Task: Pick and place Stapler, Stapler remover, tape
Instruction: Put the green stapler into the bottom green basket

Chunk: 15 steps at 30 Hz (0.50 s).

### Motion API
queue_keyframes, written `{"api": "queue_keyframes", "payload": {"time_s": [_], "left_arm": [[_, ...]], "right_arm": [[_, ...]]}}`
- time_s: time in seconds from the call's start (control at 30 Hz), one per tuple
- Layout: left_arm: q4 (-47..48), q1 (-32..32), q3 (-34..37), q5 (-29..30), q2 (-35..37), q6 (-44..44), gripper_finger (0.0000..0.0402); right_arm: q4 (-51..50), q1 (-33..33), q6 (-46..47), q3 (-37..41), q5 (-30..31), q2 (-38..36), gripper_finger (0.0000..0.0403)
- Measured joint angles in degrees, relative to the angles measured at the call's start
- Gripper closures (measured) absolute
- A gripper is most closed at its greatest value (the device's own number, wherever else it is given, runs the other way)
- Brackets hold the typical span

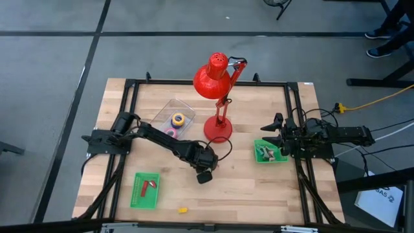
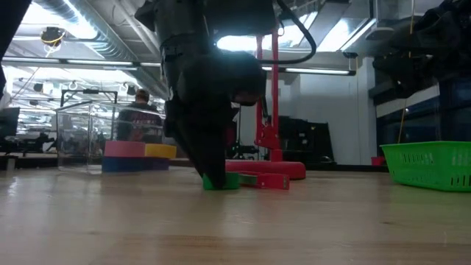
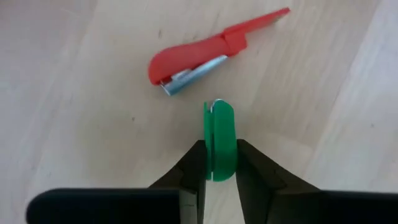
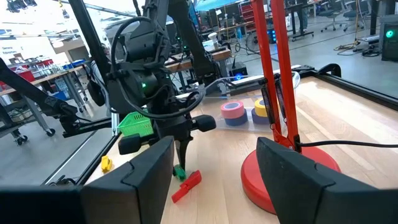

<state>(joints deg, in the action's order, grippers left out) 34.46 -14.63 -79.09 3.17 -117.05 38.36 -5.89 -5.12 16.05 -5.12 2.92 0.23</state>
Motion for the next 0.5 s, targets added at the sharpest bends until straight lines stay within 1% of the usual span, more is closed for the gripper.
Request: {"api": "queue_keyframes", "payload": {"time_s": [0.17, 0.27, 0.37, 0.5], "left_arm": [[0.0, -0.3, 0.0, -0.5, 0.2, 0.0, 0.0349], [1.0, -0.7, 0.2, -1.8, 1.2, 0.1, 0.0349], [2.9, -1.3, 0.2, -1.9, 3.7, 1.3, 0.0349], [8.6, -1.9, 0.2, -2.0, 8.2, 2.5, 0.0349]], "right_arm": [[0.0, 0.0, 0.0, 0.0, 0.0, 0.0, 0.0171], [0.0, 0.0, 0.0, 0.0, 0.0, 0.0, 0.0171], [0.0, 0.0, 0.0, 0.0, 0.0, 0.0, 0.0171], [0.0, 0.0, 0.0, 0.0, 0.0, 0.0, 0.0171]]}}
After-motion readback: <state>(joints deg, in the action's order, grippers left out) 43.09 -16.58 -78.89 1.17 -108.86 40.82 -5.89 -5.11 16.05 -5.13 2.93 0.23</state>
